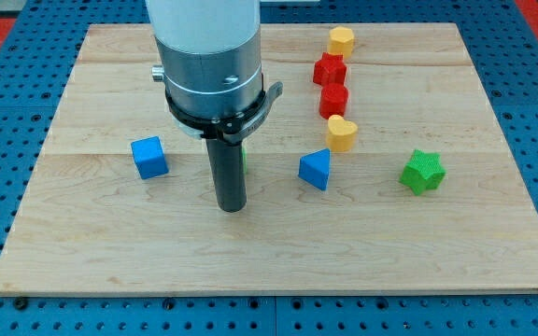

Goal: Place the green star parallel to the heart

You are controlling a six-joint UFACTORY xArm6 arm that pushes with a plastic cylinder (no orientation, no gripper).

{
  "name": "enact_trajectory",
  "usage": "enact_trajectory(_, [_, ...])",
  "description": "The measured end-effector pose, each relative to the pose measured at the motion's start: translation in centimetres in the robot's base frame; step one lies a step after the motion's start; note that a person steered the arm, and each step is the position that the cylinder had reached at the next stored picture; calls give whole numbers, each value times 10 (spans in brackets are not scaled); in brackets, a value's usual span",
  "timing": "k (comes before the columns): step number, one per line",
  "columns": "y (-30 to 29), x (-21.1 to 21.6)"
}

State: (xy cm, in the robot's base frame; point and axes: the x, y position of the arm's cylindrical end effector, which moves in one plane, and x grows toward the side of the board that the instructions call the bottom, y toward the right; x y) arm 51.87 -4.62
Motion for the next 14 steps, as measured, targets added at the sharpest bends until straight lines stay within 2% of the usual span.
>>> enact_trajectory(3, [10,6])
enact_trajectory(6, [-21,-1])
enact_trajectory(9, [-9,7])
enact_trajectory(11, [123,18])
enact_trajectory(13, [195,-9])
enact_trajectory(14, [250,-16])
